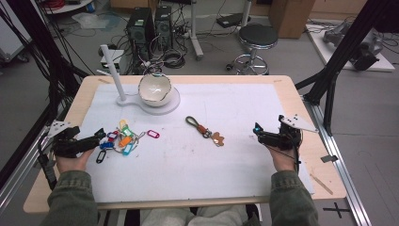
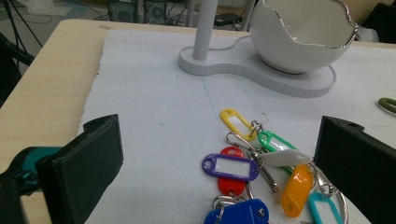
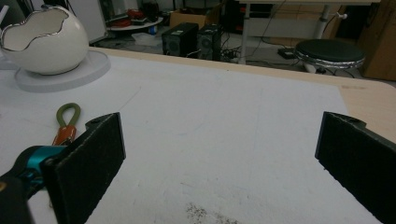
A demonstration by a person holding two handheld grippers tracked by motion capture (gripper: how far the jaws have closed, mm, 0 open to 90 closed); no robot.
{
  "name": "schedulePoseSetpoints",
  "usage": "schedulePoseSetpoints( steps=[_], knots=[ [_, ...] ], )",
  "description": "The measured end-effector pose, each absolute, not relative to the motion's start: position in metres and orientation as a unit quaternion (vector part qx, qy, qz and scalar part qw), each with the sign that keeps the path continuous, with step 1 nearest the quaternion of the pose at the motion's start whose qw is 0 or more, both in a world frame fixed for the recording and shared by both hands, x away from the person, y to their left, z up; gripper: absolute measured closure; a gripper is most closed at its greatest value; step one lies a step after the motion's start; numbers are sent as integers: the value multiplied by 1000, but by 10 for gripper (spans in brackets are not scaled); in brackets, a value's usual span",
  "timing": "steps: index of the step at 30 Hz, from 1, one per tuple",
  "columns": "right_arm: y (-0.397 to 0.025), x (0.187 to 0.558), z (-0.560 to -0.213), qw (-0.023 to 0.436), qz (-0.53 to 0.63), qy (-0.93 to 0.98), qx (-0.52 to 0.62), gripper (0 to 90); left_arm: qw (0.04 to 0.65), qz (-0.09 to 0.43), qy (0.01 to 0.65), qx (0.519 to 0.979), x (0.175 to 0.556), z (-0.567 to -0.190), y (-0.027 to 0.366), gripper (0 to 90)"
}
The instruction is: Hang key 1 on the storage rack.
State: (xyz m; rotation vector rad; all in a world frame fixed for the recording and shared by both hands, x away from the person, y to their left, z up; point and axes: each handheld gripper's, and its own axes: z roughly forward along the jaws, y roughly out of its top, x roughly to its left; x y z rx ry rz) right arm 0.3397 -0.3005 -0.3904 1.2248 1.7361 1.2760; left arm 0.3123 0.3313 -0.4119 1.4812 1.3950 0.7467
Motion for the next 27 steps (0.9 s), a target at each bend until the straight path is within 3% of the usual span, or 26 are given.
schedulePoseSetpoints(
  steps=[27],
  knots=[
    [-284, 352, -381, 263, 446, 718, 464, 6, 467, 302, 567, 607, 312, -412, 331, 18]
  ],
)
